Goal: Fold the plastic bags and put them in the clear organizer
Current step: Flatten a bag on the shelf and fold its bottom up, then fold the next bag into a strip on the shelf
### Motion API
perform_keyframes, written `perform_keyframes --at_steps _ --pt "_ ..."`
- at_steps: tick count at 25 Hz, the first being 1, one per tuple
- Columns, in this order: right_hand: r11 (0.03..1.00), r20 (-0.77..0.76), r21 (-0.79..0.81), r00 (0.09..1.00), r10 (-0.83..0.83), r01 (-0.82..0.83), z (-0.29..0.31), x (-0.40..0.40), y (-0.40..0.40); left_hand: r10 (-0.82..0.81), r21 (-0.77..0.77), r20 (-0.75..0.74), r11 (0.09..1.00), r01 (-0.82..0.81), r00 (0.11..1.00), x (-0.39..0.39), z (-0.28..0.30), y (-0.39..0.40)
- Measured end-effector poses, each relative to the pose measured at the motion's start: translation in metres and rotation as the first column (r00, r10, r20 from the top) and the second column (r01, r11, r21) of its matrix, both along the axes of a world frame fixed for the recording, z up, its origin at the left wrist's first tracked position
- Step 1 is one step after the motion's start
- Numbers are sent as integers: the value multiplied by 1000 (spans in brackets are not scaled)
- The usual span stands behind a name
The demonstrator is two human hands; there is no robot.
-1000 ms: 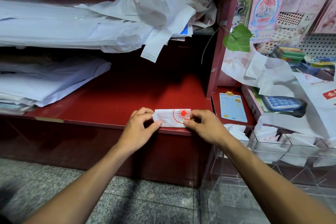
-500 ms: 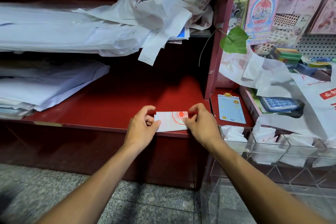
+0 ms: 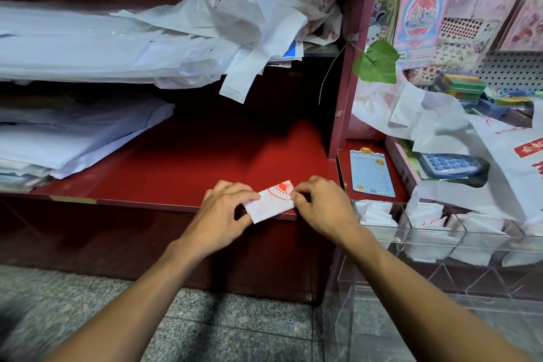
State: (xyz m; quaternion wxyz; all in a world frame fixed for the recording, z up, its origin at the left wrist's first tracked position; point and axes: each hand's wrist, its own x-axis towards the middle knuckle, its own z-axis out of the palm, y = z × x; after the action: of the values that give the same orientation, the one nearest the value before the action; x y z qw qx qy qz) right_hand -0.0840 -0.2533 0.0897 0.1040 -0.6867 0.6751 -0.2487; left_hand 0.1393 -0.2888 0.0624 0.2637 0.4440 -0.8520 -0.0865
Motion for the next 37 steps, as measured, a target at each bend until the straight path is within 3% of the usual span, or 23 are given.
perform_keyframes --at_steps 3,6,9,12,15,20,23,25,29,34,37 --pt "984 88 96 986 142 -150 5 -7 1 -40 20 -176 999 44 984 -7 13 2" --pt "959 461 48 858 227 -279 25 -14 13 -16 231 -401 966 118 916 -24 34 12" --pt "971 644 44 750 151 -234 45 -27 28 116 378 -665 904 199 738 -51 54 25" --pt "993 808 68 589 4 -99 52 -40 37 255 494 -775 815 304 578 -81 69 38" --pt "994 875 108 473 -104 19 54 -57 49 265 560 -735 756 339 624 -112 70 51" --pt "983 825 183 541 -164 20 66 -99 82 88 523 -652 771 363 753 -156 72 67" --pt "961 735 247 622 -270 125 72 -132 99 -27 534 -630 711 458 776 -187 74 83" --pt "950 742 256 593 -311 179 73 -152 109 -61 546 -635 671 502 770 -207 73 89" --pt "951 804 237 510 -305 197 79 -181 126 -65 506 -581 752 422 811 -230 67 89" --pt "969 724 217 646 -242 120 78 -192 131 -218 502 -386 766 402 896 -232 62 83" --pt "970 653 240 732 -192 40 70 -177 127 -248 426 -187 851 306 951 -216 61 76"
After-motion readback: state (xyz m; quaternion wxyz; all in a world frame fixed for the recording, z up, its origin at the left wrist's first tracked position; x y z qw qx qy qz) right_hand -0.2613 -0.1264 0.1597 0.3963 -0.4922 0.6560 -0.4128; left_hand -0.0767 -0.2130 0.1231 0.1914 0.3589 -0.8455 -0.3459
